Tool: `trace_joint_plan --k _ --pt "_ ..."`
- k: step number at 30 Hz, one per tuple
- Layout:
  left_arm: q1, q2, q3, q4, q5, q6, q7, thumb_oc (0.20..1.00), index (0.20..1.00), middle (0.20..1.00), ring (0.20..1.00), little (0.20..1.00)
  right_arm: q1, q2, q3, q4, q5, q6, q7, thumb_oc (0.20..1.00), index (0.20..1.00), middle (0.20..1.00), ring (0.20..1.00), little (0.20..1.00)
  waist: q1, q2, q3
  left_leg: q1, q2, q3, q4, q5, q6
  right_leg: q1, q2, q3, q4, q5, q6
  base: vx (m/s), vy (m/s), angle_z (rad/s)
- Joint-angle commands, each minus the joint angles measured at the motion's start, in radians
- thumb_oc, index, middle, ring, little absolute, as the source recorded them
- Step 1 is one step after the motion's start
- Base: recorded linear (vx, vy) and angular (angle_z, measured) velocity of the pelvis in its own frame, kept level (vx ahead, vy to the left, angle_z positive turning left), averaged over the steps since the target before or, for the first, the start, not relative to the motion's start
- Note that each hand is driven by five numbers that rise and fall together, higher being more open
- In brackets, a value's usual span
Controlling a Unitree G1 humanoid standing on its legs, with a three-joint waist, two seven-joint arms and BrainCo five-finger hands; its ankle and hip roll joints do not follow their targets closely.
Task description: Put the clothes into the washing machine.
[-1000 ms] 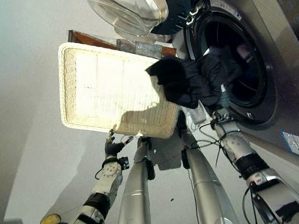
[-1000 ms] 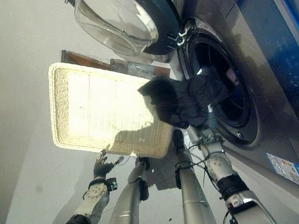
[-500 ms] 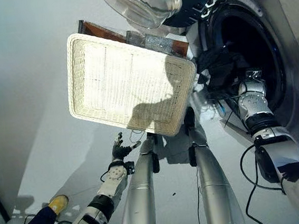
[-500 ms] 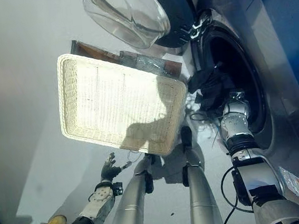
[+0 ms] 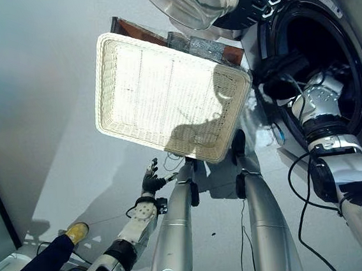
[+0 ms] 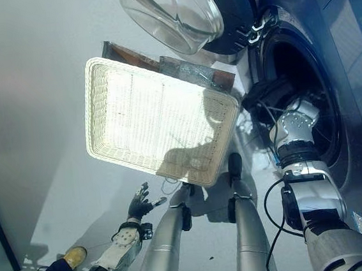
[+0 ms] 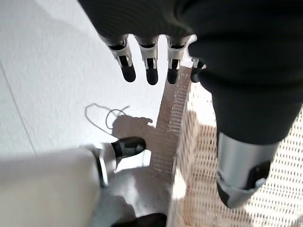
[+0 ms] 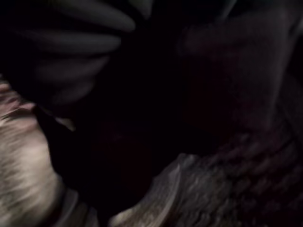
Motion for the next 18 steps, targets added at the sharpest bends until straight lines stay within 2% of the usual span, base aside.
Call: trace_joint_plan --k 1,2,4,6,7,9,10,11,13,14,15,16,17,18 --pt "0.084 -0.006 0.037 0.014 -0.018 0.015 -0.034 1.0 1.0 1.0 1.0 1.0 -0.004 -0.26 -0.049 -0.1 -0.109 -0.297 -0.087 0.2 0.2 0.2 0.2 0.2 -0.08 0.085 -0.022 0.025 -0.04 -0.004 0.003 -0.018 0.012 0.031 0.045 -0.051 0.151 -0.15 0.05 0.01 0.06 -0.11" --pt "0.087 -0.002 0.049 0.025 -0.02 0.018 -0.047 1.0 1.0 1.0 1.0 1.0 -0.006 -0.31 -0.065 -0.075 -0.18 -0.33 -0.179 0.2 0.2 0.2 0.2 0.2 -0.088 0.081 -0.022 0.027 -0.038 0.003 0.011 -0.016 0.011 0.034 0.042 -0.051 0.145 -0.138 0.047 0.03 0.056 -0.14" --pt "0.096 0.006 0.061 0.04 -0.021 0.022 -0.067 1.0 1.0 1.0 1.0 1.0 0.007 -0.382 -0.084 -0.008 -0.257 -0.377 -0.298 0.2 0.2 0.2 0.2 0.2 -0.103 0.073 -0.022 0.047 -0.039 0.008 0.028 -0.038 0.008 0.053 0.036 -0.046 0.152 -0.15 0.048 0.04 0.048 -0.15" --pt "0.101 0.011 0.066 0.043 -0.026 0.027 -0.08 1.0 1.0 1.0 1.0 1.0 0.031 -0.462 -0.107 0.076 -0.36 -0.39 -0.451 0.2 0.2 0.2 0.2 0.2 -0.119 0.066 -0.022 0.054 -0.037 0.015 0.042 -0.043 0.005 0.062 0.033 -0.039 0.15 -0.144 0.048 0.04 0.044 -0.09" --pt "0.102 0.012 0.064 0.042 -0.028 0.029 -0.082 1.0 1.0 1.0 1.0 1.0 0.04 -0.481 -0.112 0.103 -0.391 -0.39 -0.497 0.2 0.2 0.2 0.2 0.2 -0.121 0.064 -0.022 0.058 -0.037 0.017 0.047 -0.047 0.004 0.066 0.032 -0.037 0.152 -0.147 0.048 0.0 0.038 -0.02" --pt "0.098 0.016 0.06 0.028 -0.04 0.034 -0.087 1.0 1.0 1.0 1.0 1.0 0.07 -0.531 -0.126 0.158 -0.487 -0.371 -0.696 0.2 0.2 0.2 0.2 0.2 -0.133 0.063 -0.022 0.058 -0.031 0.026 0.056 -0.049 0.003 0.068 0.031 -0.029 0.152 -0.142 0.048 0.0 0.032 -0.01" --pt "0.096 0.017 0.059 0.025 -0.042 0.035 -0.087 1.0 1.0 1.0 1.0 1.0 0.074 -0.536 -0.129 0.161 -0.5 -0.363 -0.726 0.2 0.2 0.2 0.2 0.2 -0.132 0.063 -0.022 0.053 -0.029 0.028 0.054 -0.04 0.004 0.063 0.031 -0.029 0.149 -0.132 0.047 0.0 0.0 0.0" --pt "0.091 0.019 0.047 0.006 -0.054 0.042 -0.083 1.0 1.0 1.0 1.0 1.0 0.105 -0.532 -0.135 0.162 -0.516 -0.315 -0.822 0.2 0.2 0.2 0.2 0.2 -0.134 0.065 -0.022 0.056 -0.03 0.031 0.064 -0.052 0.005 0.068 0.027 -0.023 0.158 -0.143 0.048 0.0 0.0 0.0" --pt "0.087 0.021 0.046 -0.006 -0.054 0.045 -0.081 1.0 1.0 1.0 1.0 1.0 0.115 -0.519 -0.14 0.154 -0.474 -0.295 -0.816 0.2 0.2 0.2 0.2 0.2 -0.13 0.067 -0.022 0.046 -0.03 0.032 0.063 -0.039 0.008 0.06 0.026 -0.024 0.153 -0.129 0.047 0.0 0.0 0.0" --pt "0.082 0.021 0.036 -0.024 -0.06 0.054 -0.075 1.0 1.0 1.0 1.0 1.0 0.132 -0.477 -0.141 0.11 -0.346 -0.251 -0.719 0.2 0.2 0.2 0.2 0.2 -0.126 0.072 -0.022 0.053 -0.035 0.031 0.065 -0.052 0.012 0.066 0.022 -0.024 0.159 -0.144 0.049 0.0 0.0 0.0" --pt "0.08 0.022 0.037 -0.026 -0.061 0.056 -0.074 1.0 1.0 1.0 1.0 1.0 0.135 -0.472 -0.146 0.104 -0.296 -0.237 -0.671 0.2 0.2 0.2 0.2 0.2 -0.125 0.072 -0.022 0.046 -0.034 0.032 0.062 -0.041 0.012 0.061 0.023 -0.025 0.154 -0.133 0.048 0.0 0.0 0.0" --pt "0.078 0.022 0.033 -0.028 -0.063 0.059 -0.072 1.0 1.0 1.0 1.0 1.0 0.145 -0.454 -0.147 0.093 -0.2 -0.18 -0.587 0.2 0.2 0.2 0.2 0.2 -0.124 0.073 -0.022 0.052 -0.037 0.03 0.065 -0.051 0.012 0.066 0.021 -0.024 0.158 -0.143 0.05 0.0 0.0 0.0" --pt "0.072 0.022 0.029 -0.03 -0.066 0.063 -0.07 1.0 1.0 1.0 1.0 1.0 0.161 -0.427 -0.149 0.093 -0.009 -0.043 -0.403 0.821 0.821 0.821 0.821 0.821 -0.121 0.075 -0.022 0.05 -0.039 0.028 0.063 -0.049 0.012 0.064 0.02 -0.025 0.157 -0.141 0.05 0.0 0.0 0.0" --pt "0.072 0.022 0.029 -0.03 -0.066 0.063 -0.07 1.0 1.0 1.0 1.0 1.0 0.161 -0.427 -0.149 0.093 -0.009 -0.043 -0.403 0.821 0.821 0.821 0.821 0.821 -0.121 0.075 -0.022 0.05 -0.039 0.028 0.063 -0.049 0.012 0.064 0.02 -0.025 0.157 -0.141 0.05 -0.05 -0.015 0.1"
